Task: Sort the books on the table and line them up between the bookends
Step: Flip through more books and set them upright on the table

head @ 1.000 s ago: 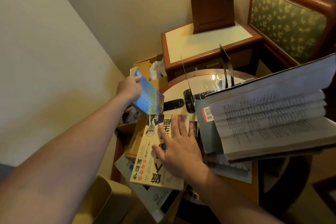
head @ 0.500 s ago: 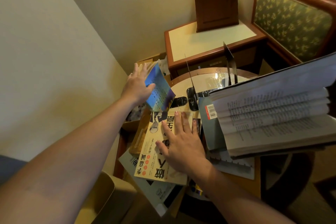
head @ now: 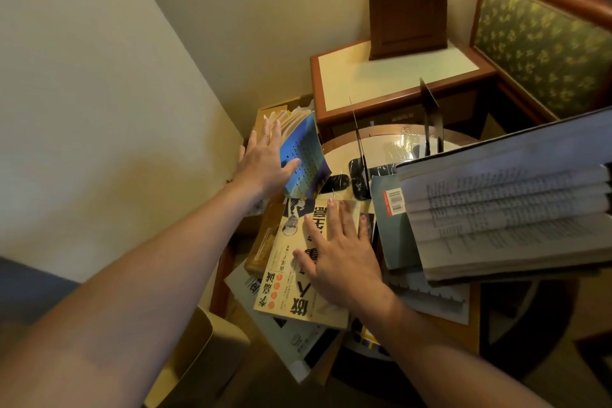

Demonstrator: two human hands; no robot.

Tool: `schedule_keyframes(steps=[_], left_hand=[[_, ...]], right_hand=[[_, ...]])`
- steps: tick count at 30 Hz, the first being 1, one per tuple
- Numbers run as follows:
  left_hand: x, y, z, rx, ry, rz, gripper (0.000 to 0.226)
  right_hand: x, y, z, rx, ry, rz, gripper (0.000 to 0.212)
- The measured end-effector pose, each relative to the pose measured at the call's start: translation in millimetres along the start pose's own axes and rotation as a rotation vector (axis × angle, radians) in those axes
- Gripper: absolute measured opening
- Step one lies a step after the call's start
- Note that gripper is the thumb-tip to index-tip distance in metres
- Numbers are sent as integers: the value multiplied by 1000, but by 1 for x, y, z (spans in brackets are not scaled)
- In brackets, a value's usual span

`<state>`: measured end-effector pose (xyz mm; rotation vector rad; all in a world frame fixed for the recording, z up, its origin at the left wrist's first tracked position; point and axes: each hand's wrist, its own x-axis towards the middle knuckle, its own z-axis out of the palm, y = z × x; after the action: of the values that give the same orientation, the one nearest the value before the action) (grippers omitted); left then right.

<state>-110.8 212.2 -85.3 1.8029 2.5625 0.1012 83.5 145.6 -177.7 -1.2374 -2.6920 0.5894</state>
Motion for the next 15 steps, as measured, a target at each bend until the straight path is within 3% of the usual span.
schedule_keyframes(steps=[15], left_hand=[[-84, 14, -3, -173, 74, 68, 86]], right_hand=[[-18, -7, -23, 38, -78, -19, 75]])
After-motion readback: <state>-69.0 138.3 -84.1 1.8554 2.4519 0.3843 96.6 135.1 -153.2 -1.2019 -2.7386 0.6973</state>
